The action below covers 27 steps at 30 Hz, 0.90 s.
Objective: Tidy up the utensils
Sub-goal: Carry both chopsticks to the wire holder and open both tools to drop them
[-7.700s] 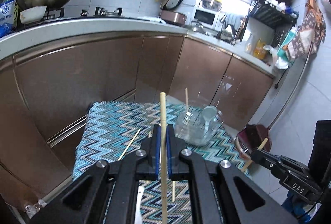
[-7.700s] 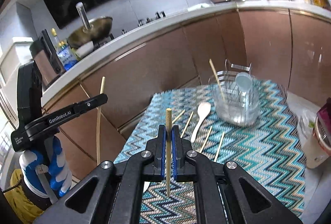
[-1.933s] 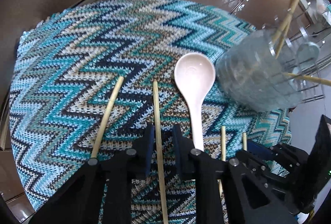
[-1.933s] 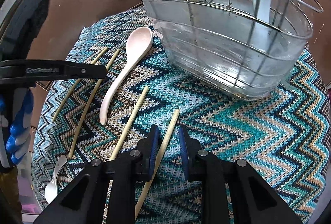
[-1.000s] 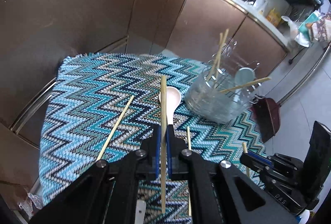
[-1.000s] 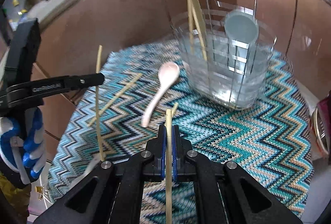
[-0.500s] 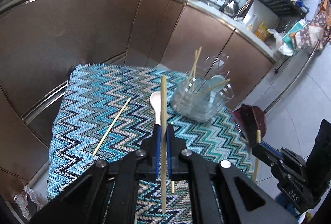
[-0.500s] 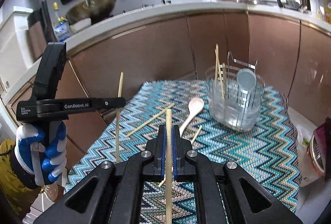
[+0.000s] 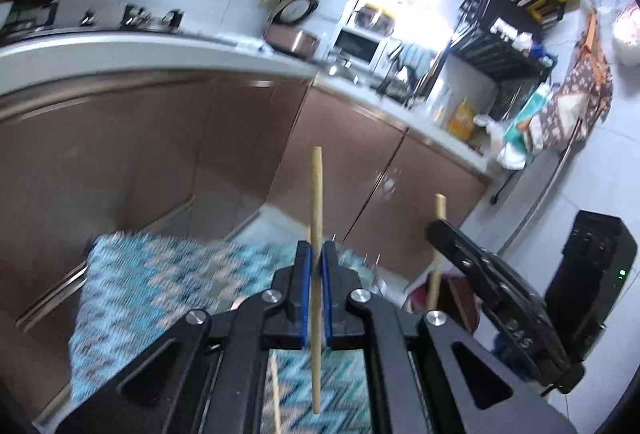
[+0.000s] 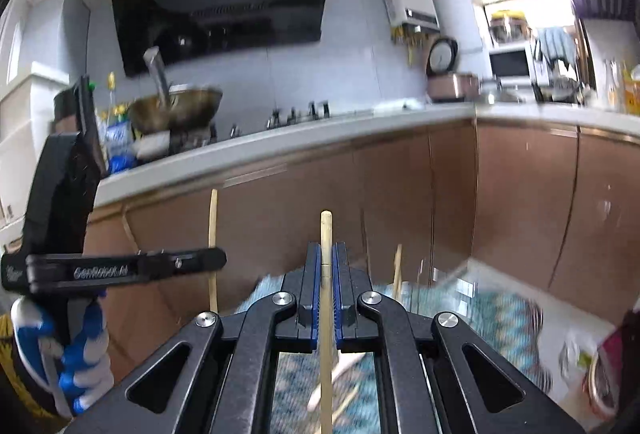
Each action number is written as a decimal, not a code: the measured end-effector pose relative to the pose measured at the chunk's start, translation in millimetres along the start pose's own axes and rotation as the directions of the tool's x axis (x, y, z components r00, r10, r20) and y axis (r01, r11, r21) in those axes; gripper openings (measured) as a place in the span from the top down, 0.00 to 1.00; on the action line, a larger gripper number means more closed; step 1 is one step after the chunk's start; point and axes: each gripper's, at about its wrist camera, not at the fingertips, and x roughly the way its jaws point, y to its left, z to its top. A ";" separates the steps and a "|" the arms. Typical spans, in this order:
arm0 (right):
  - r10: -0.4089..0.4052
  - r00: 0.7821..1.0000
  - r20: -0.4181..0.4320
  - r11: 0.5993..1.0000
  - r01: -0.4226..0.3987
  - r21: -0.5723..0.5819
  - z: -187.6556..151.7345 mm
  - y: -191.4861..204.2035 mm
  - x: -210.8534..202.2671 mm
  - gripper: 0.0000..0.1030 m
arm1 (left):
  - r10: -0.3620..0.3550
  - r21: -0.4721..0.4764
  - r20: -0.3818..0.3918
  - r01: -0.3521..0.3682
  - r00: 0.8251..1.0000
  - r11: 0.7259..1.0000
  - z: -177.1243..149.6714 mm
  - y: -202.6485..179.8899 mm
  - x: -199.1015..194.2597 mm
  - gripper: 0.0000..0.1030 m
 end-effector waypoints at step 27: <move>-0.181 0.956 0.230 0.983 0.166 0.085 0.2 -68.9 94.7 0.95 | 0.073 -0.057 0.200 -0.062 0.977 0.996 1.4 19.5 151.0 0.96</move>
